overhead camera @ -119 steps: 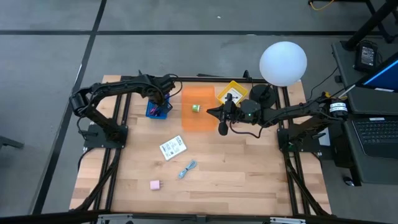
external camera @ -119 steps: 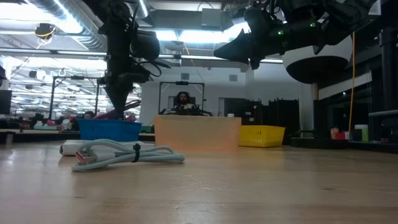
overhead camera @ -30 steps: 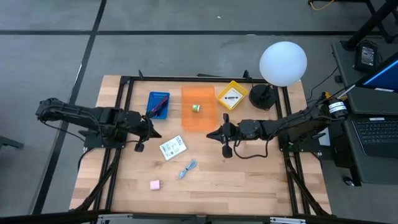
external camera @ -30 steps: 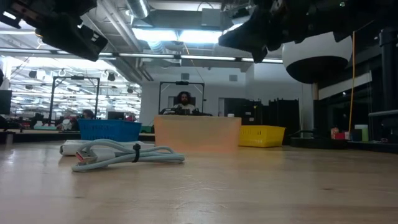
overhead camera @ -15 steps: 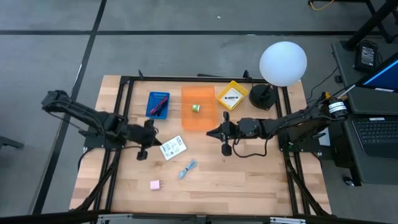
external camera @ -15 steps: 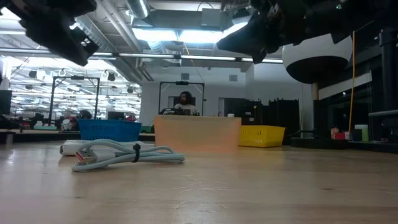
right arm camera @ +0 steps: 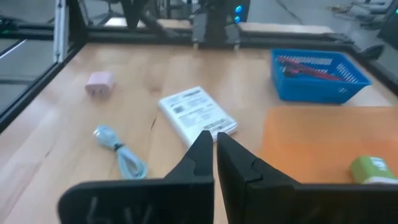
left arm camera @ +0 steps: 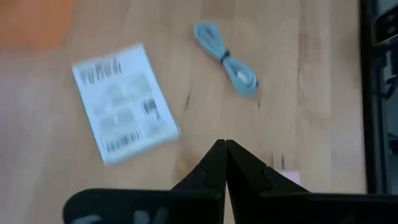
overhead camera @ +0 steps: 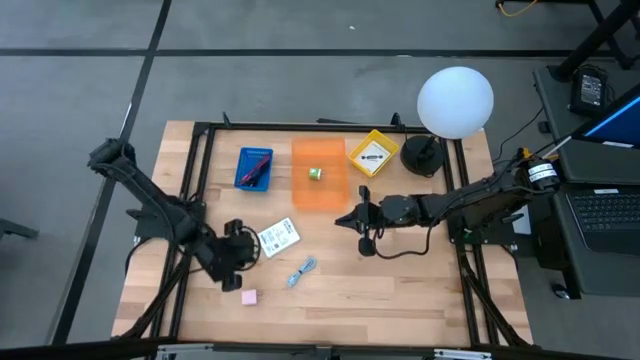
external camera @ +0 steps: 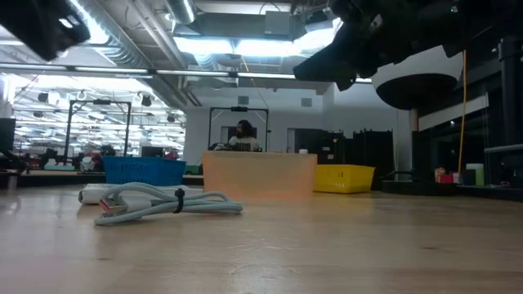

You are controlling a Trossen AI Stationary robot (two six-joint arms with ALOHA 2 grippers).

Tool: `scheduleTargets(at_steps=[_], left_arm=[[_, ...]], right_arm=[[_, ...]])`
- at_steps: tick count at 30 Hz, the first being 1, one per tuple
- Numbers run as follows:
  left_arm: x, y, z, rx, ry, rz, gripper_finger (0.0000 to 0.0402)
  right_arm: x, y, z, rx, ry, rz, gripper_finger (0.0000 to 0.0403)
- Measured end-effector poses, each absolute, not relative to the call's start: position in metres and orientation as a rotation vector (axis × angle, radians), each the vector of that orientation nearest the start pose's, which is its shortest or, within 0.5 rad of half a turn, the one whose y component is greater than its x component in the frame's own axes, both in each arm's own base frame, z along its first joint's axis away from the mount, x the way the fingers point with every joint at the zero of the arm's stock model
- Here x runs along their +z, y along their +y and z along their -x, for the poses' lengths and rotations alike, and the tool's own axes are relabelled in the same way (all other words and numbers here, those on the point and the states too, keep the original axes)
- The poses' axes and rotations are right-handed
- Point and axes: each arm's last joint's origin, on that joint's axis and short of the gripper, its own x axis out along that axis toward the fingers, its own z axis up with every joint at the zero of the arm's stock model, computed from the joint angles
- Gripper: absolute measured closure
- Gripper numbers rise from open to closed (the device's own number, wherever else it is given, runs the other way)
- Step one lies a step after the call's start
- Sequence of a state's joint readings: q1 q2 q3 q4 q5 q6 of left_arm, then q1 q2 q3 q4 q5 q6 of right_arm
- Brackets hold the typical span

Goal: Pick and place items into bin
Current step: Put the light pink adaptor into the orange bin

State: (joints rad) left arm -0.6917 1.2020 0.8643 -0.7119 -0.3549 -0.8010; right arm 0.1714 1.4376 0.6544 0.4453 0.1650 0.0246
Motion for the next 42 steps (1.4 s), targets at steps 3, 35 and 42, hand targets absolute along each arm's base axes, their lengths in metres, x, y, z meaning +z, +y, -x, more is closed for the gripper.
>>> scheduleTargets(at_steps=[3,35,42], left_arm=[[0.245,-0.151,-0.181,0.135,1.033,0.235,0.0400],[0.209,-0.227,-0.198,0.244,1.270,0.375,0.0299],[0.209,-0.227,-0.198,0.245,1.269,0.375,0.0232]], right_arm=[[0.201,0.051,-0.287,0.023,0.348,0.038,0.0398],[0.187,0.063,-0.275,0.060,0.336,-0.029,0.0398],[0.188,0.063,-0.275,0.060,0.331,-0.028,0.0398]])
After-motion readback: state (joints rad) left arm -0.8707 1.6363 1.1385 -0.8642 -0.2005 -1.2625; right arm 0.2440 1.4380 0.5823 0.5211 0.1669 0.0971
